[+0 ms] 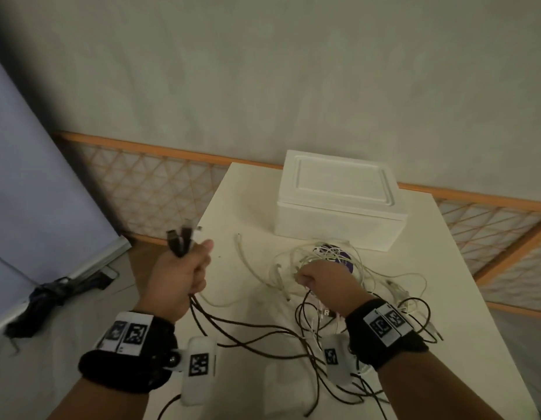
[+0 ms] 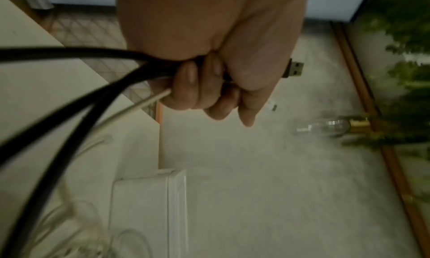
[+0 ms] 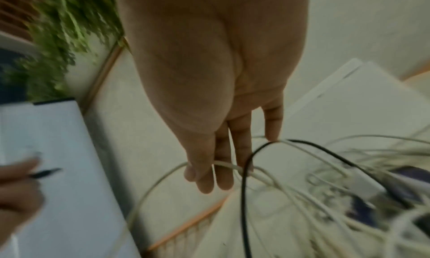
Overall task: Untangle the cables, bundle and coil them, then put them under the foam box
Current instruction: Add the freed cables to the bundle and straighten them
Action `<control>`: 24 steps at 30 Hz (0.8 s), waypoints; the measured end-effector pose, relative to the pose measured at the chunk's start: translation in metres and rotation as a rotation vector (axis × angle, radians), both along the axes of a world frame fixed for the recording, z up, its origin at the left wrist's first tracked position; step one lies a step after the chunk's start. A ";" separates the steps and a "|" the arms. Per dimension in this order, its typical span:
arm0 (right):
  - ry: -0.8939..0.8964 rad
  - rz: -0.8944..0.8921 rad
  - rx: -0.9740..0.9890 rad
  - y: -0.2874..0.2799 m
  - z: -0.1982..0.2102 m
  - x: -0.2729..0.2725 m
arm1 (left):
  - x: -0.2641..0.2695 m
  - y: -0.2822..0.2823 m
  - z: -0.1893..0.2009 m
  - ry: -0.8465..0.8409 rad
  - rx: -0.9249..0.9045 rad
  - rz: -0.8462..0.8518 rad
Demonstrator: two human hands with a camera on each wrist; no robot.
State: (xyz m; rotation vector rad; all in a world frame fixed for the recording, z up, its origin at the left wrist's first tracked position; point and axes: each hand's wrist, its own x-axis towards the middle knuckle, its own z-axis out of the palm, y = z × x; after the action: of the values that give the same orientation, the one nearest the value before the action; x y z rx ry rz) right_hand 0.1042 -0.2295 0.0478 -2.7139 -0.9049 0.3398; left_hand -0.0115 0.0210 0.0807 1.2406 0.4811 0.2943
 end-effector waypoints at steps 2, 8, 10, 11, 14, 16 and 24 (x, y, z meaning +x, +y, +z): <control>-0.102 0.072 0.018 0.007 0.016 -0.002 | 0.006 -0.023 -0.003 0.111 0.135 -0.097; -0.197 0.218 0.216 0.017 0.036 -0.014 | 0.027 -0.084 0.001 0.153 0.636 -0.405; -0.149 0.187 0.314 0.010 0.036 -0.015 | 0.029 -0.083 0.007 0.136 0.708 -0.346; -0.128 0.166 0.358 0.006 0.035 -0.016 | 0.029 -0.081 0.012 0.110 0.704 -0.304; -0.012 0.061 0.326 -0.008 0.022 -0.015 | 0.026 -0.071 0.033 -0.059 0.591 -0.175; 0.066 -0.026 0.207 -0.020 0.003 -0.011 | 0.024 -0.061 0.051 -0.177 0.425 -0.098; 0.135 -0.242 0.410 -0.026 0.020 -0.005 | 0.026 -0.053 0.044 -0.119 0.227 -0.214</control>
State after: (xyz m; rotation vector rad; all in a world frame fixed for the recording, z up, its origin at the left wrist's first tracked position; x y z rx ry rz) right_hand 0.0996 -0.2552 0.0676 -2.3527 -0.5318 0.2516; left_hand 0.0145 -0.0323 0.1244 1.4732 0.2136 0.2431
